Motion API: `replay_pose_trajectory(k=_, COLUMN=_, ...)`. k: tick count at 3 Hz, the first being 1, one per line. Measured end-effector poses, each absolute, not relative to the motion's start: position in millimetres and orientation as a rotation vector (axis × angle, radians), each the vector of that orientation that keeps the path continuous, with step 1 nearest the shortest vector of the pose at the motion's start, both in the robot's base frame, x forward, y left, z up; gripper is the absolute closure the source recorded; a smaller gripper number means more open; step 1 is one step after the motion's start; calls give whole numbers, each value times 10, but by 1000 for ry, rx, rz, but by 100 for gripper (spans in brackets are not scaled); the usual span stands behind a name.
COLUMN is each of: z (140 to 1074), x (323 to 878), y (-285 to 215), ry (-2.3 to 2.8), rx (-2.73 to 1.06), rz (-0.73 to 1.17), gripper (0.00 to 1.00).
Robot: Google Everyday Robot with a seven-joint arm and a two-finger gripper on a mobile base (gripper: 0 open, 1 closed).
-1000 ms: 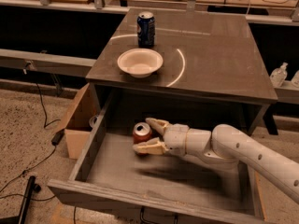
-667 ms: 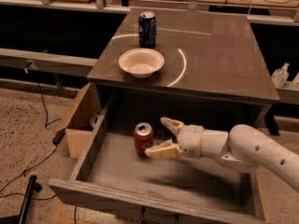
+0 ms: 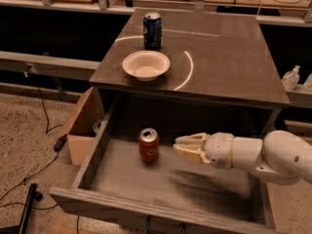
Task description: Place coke can into top drawer
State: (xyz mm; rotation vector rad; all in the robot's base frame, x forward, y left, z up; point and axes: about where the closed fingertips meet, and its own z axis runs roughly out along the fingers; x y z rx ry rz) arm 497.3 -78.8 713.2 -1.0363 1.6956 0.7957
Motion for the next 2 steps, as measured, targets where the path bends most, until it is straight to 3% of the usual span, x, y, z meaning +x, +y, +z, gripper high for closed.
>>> replay_pose_trajectory(k=1, z=7236, x=4860, y=-1173, ry=1777, rx=-1039, rz=705, gripper=95)
replay_pose_trajectory(k=2, z=7254, x=4860, y=-1174, ry=1778, rx=-1043, rz=699, gripper=100)
